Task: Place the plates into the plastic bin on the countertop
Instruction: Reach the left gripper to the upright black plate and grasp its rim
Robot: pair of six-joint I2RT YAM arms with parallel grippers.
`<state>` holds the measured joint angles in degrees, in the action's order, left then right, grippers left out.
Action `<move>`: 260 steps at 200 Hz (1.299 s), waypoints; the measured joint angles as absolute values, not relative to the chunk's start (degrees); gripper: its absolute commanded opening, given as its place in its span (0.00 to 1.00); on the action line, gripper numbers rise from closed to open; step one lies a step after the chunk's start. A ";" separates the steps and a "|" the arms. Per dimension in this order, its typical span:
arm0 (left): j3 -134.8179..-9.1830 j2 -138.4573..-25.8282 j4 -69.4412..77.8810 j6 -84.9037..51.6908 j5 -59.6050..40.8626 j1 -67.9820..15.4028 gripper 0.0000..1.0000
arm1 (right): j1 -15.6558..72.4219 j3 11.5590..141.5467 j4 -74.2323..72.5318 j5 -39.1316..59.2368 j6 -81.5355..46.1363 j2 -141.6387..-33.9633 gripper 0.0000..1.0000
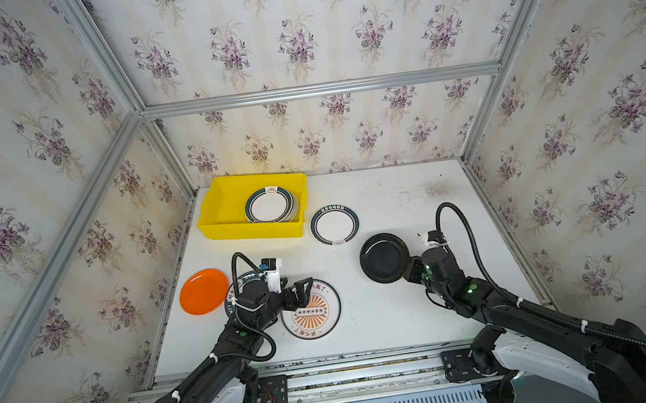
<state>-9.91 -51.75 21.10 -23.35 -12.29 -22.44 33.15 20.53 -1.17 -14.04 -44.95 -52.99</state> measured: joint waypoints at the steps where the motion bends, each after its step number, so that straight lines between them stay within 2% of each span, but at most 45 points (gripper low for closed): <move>1: -9.91 -51.81 21.15 -23.38 -12.32 -22.44 1.00 | 33.15 20.49 -1.17 -14.04 -44.95 -52.82 0.00; 73: -10.26 -54.13 22.00 -26.26 -13.69 -22.48 1.00 | 33.08 18.94 1.41 -13.47 -45.65 -45.74 0.00; 127: -16.23 -58.28 22.65 -27.59 -17.93 -23.09 1.00 | 32.99 18.98 -0.38 -9.39 -46.57 -45.89 0.00; 167: -22.52 -65.14 24.58 -29.21 -20.38 -26.87 0.99 | 33.04 18.98 -2.92 -6.26 -47.68 -47.31 0.00; 260: -32.25 -78.17 26.39 -30.74 -23.97 -33.71 0.89 | 32.99 18.17 -3.51 -4.78 -49.25 -40.93 0.00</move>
<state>-32.25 -78.17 26.39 -30.74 -23.97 -33.71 32.99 18.17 -3.51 -4.78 -49.25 -40.93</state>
